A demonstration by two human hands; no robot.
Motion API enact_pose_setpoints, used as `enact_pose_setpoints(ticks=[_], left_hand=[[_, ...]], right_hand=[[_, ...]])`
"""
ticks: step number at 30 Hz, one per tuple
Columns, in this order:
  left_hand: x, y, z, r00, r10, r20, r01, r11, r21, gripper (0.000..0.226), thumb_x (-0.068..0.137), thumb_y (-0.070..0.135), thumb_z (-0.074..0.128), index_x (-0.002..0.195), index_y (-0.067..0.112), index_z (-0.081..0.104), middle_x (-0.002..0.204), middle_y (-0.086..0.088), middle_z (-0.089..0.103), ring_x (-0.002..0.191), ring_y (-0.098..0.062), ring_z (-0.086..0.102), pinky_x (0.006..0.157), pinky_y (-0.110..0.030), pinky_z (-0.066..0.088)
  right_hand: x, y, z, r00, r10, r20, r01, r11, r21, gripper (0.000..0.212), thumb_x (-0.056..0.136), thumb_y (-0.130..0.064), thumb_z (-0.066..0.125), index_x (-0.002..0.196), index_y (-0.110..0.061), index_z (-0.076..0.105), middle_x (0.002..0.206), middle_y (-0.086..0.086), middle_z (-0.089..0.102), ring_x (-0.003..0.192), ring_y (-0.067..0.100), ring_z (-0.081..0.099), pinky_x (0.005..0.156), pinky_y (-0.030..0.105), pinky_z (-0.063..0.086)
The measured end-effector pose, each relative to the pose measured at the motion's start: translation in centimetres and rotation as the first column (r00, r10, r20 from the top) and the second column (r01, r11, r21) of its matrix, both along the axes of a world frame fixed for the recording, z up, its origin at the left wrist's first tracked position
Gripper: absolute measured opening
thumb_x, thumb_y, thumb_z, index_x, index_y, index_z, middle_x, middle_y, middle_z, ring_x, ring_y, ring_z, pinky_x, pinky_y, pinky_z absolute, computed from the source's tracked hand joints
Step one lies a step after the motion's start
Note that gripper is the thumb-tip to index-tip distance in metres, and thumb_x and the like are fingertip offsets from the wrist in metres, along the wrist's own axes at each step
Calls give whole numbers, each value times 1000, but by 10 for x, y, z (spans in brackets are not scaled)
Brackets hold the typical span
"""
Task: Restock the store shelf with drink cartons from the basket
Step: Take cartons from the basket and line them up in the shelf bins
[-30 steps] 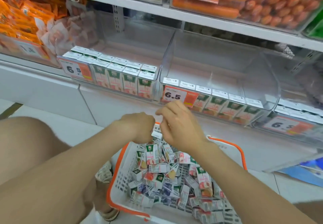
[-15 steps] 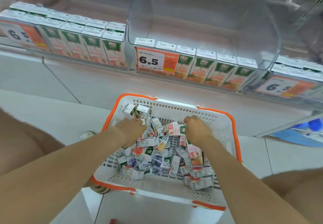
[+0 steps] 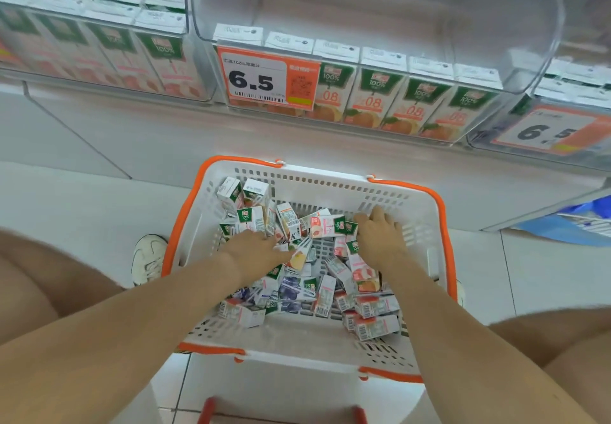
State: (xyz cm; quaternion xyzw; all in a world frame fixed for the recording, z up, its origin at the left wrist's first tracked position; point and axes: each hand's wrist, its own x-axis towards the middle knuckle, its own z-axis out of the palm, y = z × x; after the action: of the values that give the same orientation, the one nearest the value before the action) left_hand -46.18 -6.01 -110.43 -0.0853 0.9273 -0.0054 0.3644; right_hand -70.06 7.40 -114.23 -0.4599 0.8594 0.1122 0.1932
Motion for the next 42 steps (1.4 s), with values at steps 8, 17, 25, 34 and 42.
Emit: enact_pose_setpoints(ticks=[8, 17, 25, 34, 42], left_hand=[[-3, 9, 5, 999, 3, -32, -4, 1000, -29, 99, 93, -16, 53, 168, 26, 4, 150, -26, 48, 129, -41, 56, 91, -48, 55], [1, 0, 7, 950, 264, -169, -253, 964, 85, 57, 94, 0, 60, 146, 8, 39, 121, -14, 62, 107, -29, 62, 76, -38, 56], [-8, -13, 66, 713, 639, -288, -421, 719, 554, 26, 108, 24, 49, 129, 13, 61, 71, -1, 59, 62, -12, 55, 66, -29, 50], [-1, -18, 162, 387, 905, -179, -421, 345, 839, 23, 109, 34, 44, 121, 31, 63, 99, -17, 67, 81, -23, 62, 75, -40, 60], [12, -13, 236, 275, 951, -140, -214, 203, 956, 28, 112, 23, 44, 119, 15, 69, 101, -8, 79, 92, -23, 76, 83, -41, 63]], right_hand=[[-9, 16, -1, 969, -101, 225, 136, 979, -149, 20, 91, -13, 65, 108, -15, 77, 118, 10, 48, 119, 30, 45, 107, 37, 46], [-13, 12, 44, 922, -238, 304, 357, 826, -437, 20, 88, 0, 69, 96, -15, 81, 124, 8, 60, 112, 24, 63, 93, 20, 43], [15, 7, 109, 904, -35, 427, 324, 708, -628, 40, 66, -14, 89, 84, -31, 57, 118, -7, 54, 104, 13, 58, 85, 35, 54], [58, -3, 194, 710, 71, 700, 602, 455, -656, 51, 73, -30, 95, 99, -30, 51, 99, -8, 58, 74, 18, 56, 66, 35, 49], [87, -12, 242, 414, 204, 887, 737, 496, -458, 44, 81, -5, 83, 121, -20, 72, 111, 4, 77, 105, 28, 71, 71, 29, 56]])
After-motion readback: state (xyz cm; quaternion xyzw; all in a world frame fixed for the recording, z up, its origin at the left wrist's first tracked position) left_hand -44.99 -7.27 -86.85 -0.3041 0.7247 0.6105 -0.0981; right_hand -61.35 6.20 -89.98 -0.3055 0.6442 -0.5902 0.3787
